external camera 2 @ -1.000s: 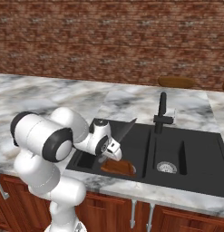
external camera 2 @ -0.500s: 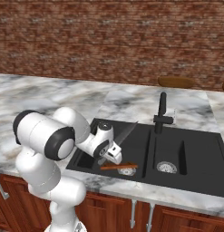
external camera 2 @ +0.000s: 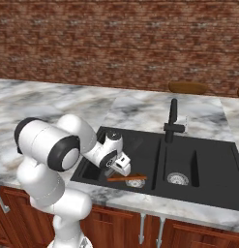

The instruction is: Move the cutting board and knife to the sink. Then move spray from the cabinet to the counter.

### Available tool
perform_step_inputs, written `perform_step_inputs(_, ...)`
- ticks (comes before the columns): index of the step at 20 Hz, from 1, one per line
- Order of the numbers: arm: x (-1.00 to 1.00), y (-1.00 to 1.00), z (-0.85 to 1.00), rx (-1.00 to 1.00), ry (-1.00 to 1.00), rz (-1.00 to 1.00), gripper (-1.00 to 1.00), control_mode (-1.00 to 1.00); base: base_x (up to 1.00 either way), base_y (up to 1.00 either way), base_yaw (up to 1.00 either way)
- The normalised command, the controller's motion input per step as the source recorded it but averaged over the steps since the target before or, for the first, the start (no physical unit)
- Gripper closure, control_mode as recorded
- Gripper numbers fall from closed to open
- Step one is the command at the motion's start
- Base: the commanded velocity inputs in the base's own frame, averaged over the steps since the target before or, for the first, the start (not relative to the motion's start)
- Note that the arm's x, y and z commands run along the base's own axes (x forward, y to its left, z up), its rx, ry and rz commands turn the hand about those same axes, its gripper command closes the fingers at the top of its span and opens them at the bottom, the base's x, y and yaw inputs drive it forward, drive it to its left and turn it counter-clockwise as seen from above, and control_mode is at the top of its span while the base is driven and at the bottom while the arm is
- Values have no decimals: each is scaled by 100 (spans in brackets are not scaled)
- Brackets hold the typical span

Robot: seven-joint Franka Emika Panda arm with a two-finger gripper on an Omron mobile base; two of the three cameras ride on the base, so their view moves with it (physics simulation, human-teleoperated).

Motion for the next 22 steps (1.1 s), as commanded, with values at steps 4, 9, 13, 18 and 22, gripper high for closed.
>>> perform_step_inputs(4, -66, 1, 19, 0, -15, 0, -100, -100, 0, 0, 0)
perform_step_inputs(9, -69, 14, 48, 0, -16, -3, -100, -100, 0, 0, 0)
perform_step_inputs(13, -44, 21, 98, 0, -11, -8, -100, -100, 0, 0, 0)
perform_step_inputs(18, -18, 35, 100, -3, -1, -4, -100, -100, 0, 0, 0)
perform_step_inputs(22, -42, 18, 100, -8, 0, -3, -100, -100, 0, 0, 0)
